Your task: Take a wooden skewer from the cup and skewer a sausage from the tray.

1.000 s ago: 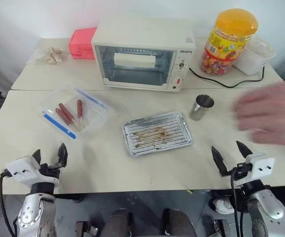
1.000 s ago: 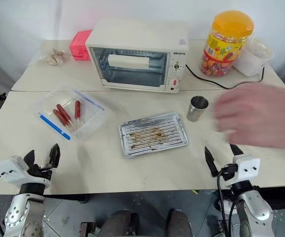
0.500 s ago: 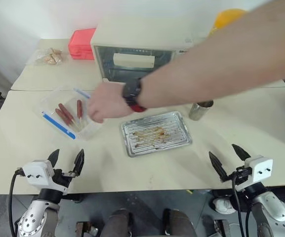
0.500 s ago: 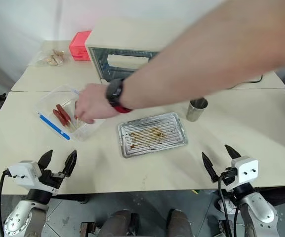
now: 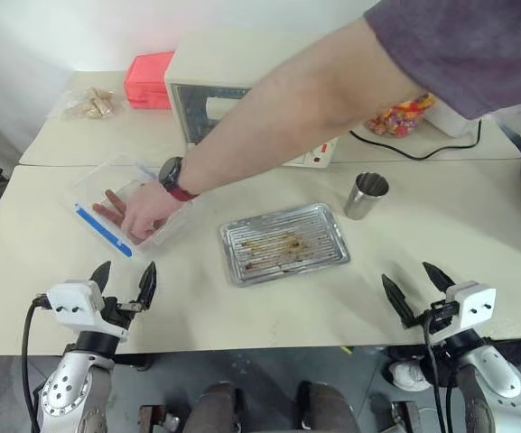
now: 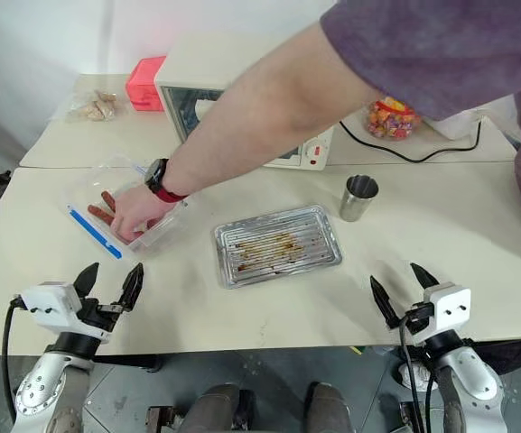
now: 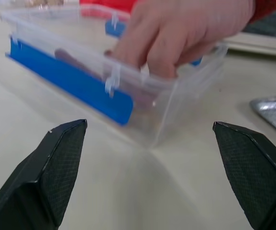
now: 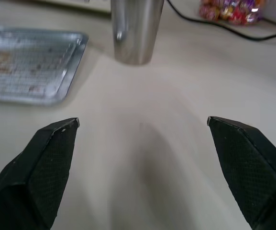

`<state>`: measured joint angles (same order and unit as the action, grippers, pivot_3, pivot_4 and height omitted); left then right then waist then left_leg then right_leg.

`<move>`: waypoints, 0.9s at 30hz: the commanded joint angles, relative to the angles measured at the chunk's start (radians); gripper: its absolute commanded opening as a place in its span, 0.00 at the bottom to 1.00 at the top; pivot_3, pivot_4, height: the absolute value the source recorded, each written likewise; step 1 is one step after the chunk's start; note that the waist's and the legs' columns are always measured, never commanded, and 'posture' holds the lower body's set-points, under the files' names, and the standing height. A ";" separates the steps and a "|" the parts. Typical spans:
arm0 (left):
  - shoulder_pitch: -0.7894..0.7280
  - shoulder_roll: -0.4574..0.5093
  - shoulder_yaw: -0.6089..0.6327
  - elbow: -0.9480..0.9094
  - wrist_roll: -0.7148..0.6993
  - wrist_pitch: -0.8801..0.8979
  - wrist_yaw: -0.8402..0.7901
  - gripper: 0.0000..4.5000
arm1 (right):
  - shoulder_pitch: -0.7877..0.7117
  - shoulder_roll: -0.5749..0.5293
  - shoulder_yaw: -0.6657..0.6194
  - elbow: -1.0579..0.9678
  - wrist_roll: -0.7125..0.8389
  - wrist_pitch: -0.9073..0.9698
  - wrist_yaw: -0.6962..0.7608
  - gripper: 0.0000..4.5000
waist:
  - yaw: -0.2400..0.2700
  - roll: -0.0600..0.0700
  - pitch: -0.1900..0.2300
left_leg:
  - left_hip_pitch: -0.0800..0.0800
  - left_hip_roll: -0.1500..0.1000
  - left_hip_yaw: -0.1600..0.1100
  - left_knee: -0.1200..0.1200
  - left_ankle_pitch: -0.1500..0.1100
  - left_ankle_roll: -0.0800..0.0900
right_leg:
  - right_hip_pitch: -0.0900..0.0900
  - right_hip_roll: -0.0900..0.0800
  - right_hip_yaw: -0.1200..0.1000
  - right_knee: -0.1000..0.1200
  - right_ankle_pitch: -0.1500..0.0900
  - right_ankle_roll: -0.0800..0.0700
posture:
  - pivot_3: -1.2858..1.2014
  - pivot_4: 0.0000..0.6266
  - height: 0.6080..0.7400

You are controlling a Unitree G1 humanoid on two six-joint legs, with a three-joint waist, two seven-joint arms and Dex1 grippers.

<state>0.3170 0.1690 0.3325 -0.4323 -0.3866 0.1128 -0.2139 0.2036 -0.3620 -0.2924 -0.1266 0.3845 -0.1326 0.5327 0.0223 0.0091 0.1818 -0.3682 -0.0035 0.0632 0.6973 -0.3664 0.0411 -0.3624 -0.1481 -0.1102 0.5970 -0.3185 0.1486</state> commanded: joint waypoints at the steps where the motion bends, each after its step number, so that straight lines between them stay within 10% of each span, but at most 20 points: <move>1: -0.021 0.008 0.033 0.030 0.007 -0.045 0.002 0.99 | -0.013 -0.005 -0.019 0.017 0.011 -0.026 0.017 1.00 | 0.002 0.000 0.000 | 0.000 0.000 0.000 0.000 0.000 0.000 | 0.000 0.000 0.000 0.000 0.000 0.000 | 0.52 0.24 1.00; 27: 0.014 0.041 -0.050 -0.044 -0.094 -0.026 -0.136 0.99 | -0.019 0.035 -0.010 -0.028 -0.012 -0.016 -0.039 1.00 | -0.001 0.000 0.000 | 0.000 0.000 0.000 0.000 0.000 0.000 | 0.000 0.000 0.000 0.000 0.000 0.000 | 0.52 0.24 1.00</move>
<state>0.3272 0.1849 0.2767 -0.4066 -0.4375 0.0807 -0.3151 0.1822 -0.3270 -0.2811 -0.1093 0.3561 -0.1307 0.4973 0.0212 0.0095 0.1816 -0.3685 -0.0035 0.0633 0.6974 -0.3665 0.0411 -0.3626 -0.1483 -0.1102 0.5974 -0.3184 0.1488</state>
